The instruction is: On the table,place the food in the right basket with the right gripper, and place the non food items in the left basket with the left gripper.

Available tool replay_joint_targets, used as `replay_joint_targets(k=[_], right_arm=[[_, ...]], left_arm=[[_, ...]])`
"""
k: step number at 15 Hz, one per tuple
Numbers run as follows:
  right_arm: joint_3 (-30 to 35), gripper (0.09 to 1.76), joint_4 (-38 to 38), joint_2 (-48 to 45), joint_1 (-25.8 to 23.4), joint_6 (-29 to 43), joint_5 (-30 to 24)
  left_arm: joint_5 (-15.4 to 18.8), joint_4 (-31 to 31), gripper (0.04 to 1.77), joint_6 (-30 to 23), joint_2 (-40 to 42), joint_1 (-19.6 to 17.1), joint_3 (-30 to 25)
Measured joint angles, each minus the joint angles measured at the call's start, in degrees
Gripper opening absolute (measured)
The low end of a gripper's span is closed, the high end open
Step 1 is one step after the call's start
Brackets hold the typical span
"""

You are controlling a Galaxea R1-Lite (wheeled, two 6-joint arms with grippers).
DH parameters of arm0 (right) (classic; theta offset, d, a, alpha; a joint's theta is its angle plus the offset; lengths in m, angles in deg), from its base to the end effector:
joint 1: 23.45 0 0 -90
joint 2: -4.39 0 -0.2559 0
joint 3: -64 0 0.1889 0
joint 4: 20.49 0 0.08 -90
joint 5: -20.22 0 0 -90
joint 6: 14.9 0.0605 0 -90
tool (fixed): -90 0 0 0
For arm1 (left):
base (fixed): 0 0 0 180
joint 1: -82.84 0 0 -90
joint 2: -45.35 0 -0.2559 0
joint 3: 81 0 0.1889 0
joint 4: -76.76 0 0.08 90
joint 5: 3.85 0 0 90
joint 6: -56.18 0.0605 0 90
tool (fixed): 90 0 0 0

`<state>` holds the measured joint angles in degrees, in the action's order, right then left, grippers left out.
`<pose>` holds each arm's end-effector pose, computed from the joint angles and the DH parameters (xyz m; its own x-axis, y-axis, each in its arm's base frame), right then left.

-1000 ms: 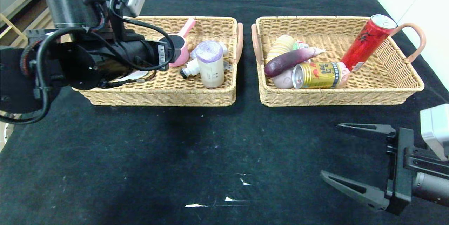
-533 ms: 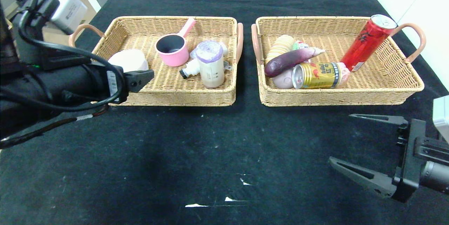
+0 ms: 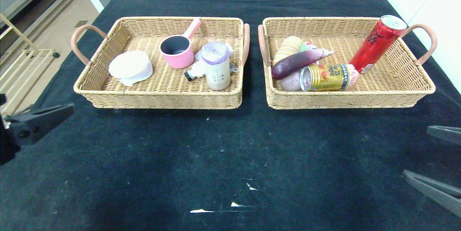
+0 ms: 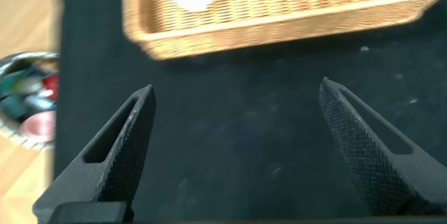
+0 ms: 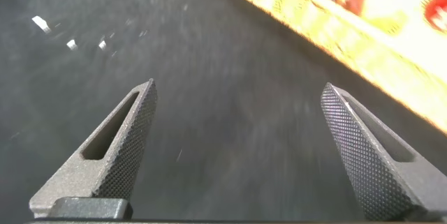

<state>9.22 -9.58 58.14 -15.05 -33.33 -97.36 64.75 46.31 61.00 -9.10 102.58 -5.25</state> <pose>0.1633 0.0524 0.1868 0.7962 0.5856 -0.1521 -0.6046 0.7607 -0.2361 0.1598 -0.0339 0.2551 0.9884 0.0330 -0.1481 -0.0119 0.9900 0.1408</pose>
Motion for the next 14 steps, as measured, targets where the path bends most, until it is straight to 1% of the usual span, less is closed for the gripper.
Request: replay_joint_targets(k=[2, 5, 6, 7, 9, 10, 12, 13, 14], right_arm=[[-2.02, 1.71, 10.17, -7.52, -2.32, 0.6, 1.07], [-3.82, 1.71, 20.47, -18.33, -5.34, 1.77, 3.64], [-4.08, 1.71, 23.53, -21.57, -5.77, 2.01, 4.94], [-4.22, 1.71, 26.33, -24.62, -6.08, 2.15, 6.62], [-3.69, 1.71, 30.57, -30.57, -6.25, 2.45, 10.45], [-3.17, 1.71, 32.51, -33.35, -6.21, 2.58, 11.54], [-2.54, 1.71, 35.05, -37.24, -6.45, 2.71, 12.3], [-2.29, 1.71, 35.35, -38.75, -6.67, 2.69, 12.26], [-1.91, 1.71, 35.51, -39.92, -6.89, 2.69, 12.19]], left_arm=[[2.43, -4.07, 1.69, 0.11, 5.81, -3.75, -0.17], [9.86, -12.11, 1.7, 0.3, 15.18, -10.76, 0.48], [12.31, -15.07, 1.7, 0.59, 17.99, -13.13, 1.41], [15.1, -16.68, 1.7, 0.69, 20.72, -14.81, 2.4], [20.61, -17.73, 1.7, 0.67, 24.66, -16.1, 3.11], [22.09, -18.38, 1.7, 0.66, 26.78, -16.8, 3.41], [23.31, -20.98, 1.7, 0.63, 29.34, -18.42, 3.72], [24.73, -22.69, 1.7, 0.55, 30.78, -19.19, 3.8], [25.31, -23.3, 1.7, 0.55, 31.63, -19.79, 3.89]])
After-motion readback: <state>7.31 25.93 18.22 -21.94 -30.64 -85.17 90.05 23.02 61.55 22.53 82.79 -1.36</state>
